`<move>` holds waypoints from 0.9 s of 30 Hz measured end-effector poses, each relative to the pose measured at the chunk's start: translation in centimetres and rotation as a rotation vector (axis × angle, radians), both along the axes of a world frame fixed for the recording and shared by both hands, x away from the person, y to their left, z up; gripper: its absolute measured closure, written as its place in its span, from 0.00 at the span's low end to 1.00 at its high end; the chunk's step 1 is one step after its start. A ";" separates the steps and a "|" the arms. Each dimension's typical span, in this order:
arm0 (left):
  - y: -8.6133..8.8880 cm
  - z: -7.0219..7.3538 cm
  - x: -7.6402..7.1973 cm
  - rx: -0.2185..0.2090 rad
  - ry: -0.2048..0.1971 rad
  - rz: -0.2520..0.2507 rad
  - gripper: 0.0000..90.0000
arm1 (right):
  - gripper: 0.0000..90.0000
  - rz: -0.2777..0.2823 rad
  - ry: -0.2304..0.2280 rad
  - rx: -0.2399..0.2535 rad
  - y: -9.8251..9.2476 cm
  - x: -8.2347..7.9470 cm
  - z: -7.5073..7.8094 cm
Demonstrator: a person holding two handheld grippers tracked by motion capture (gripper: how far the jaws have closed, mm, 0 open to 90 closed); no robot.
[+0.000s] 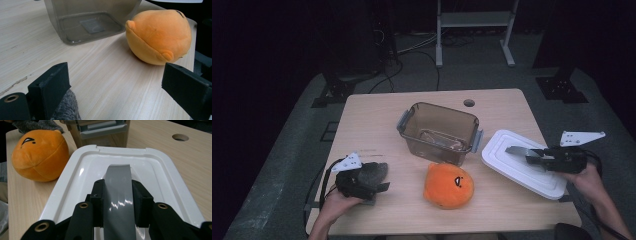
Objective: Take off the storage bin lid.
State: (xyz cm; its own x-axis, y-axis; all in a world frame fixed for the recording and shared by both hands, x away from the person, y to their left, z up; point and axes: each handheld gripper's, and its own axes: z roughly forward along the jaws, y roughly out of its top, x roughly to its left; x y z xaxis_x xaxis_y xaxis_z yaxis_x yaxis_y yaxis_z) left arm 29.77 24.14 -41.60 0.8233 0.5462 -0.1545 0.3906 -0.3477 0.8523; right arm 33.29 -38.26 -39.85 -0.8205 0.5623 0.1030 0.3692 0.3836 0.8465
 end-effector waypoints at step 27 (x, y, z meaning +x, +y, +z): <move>-0.2 -0.1 0.0 0.011 0.001 -0.008 0.08 | 0.73 -0.012 0.075 0.013 1.2 0.4 -4.8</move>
State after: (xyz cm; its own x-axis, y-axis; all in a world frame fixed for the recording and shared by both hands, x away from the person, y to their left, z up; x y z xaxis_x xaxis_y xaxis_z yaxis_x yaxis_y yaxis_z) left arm 29.77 23.96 -41.75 0.8273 0.5414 -0.1497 0.3891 -0.3602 0.8478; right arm 33.66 -37.02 -44.61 -0.8033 0.5703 0.1718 0.4366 0.3677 0.8211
